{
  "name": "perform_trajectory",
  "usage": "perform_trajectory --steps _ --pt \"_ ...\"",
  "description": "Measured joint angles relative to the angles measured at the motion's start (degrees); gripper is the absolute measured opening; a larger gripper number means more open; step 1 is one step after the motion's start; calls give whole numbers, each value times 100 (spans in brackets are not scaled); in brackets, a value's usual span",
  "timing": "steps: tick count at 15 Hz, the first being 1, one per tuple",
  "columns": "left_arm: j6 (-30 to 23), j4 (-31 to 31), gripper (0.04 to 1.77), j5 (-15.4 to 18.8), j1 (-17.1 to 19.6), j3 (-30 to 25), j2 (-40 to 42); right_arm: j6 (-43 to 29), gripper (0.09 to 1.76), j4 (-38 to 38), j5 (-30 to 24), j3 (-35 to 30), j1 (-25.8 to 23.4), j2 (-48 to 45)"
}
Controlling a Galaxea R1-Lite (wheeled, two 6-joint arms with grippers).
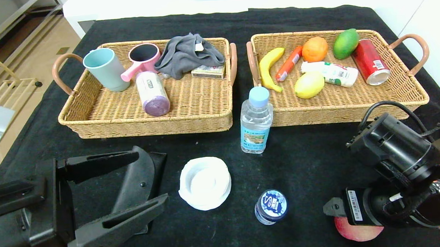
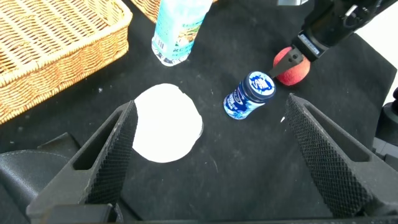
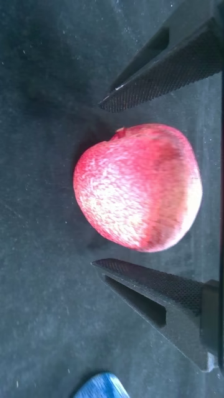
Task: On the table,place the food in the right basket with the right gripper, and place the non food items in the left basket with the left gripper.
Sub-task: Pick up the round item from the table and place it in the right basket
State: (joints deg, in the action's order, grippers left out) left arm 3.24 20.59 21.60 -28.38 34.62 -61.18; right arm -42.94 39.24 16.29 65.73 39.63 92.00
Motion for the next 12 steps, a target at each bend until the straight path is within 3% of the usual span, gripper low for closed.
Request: perform_trajectory --steps 5,8,12 --pt "-9 0 172 0 10 0 0 -15 171 -16 -9 -22 -6 91" --pt "-9 2 172 -2 10 0 0 -63 128 -20 -4 -40 -6 133" --pt "-11 2 172 -2 10 0 0 -67 121 -20 -2 -41 -9 155"
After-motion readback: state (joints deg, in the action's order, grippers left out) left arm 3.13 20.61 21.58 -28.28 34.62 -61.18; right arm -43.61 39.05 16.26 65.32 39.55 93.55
